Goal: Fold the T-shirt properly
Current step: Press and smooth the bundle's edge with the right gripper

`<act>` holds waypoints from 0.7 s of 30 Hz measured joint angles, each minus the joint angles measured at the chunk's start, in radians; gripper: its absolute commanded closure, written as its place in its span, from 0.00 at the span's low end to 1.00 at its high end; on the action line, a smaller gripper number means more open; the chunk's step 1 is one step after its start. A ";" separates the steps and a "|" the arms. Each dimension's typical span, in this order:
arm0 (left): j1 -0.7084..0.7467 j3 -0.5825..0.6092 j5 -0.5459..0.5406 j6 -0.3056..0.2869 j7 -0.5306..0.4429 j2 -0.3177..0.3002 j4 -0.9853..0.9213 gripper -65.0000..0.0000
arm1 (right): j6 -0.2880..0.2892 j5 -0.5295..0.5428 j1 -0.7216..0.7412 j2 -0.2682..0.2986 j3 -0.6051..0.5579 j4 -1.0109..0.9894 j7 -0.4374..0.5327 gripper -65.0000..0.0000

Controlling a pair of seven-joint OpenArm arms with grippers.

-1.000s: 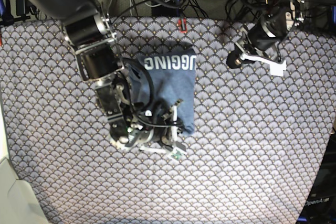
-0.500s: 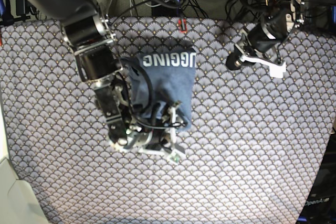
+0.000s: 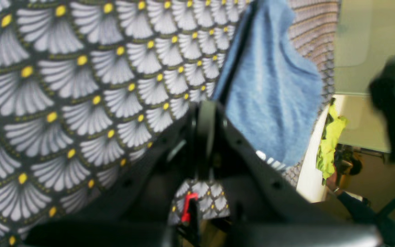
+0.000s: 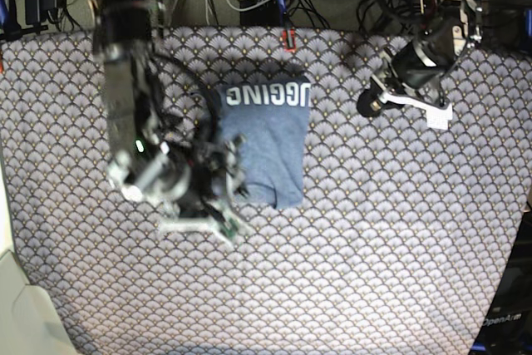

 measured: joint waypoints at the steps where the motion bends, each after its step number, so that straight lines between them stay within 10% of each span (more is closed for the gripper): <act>1: 0.000 0.000 0.000 0.001 0.000 0.000 0.000 1.00 | 0.000 -0.001 -0.030 0.001 0.006 0.024 -0.008 0.77; 5: -0.001 0.002 -0.001 -0.002 0.001 0.000 0.000 1.00 | 0.000 0.004 -0.101 -0.003 0.003 0.078 0.014 1.00; 21: 0.002 0.002 0.003 -0.002 0.001 0.000 0.000 1.00 | 0.000 0.003 -0.192 -0.007 -0.003 0.069 0.008 1.00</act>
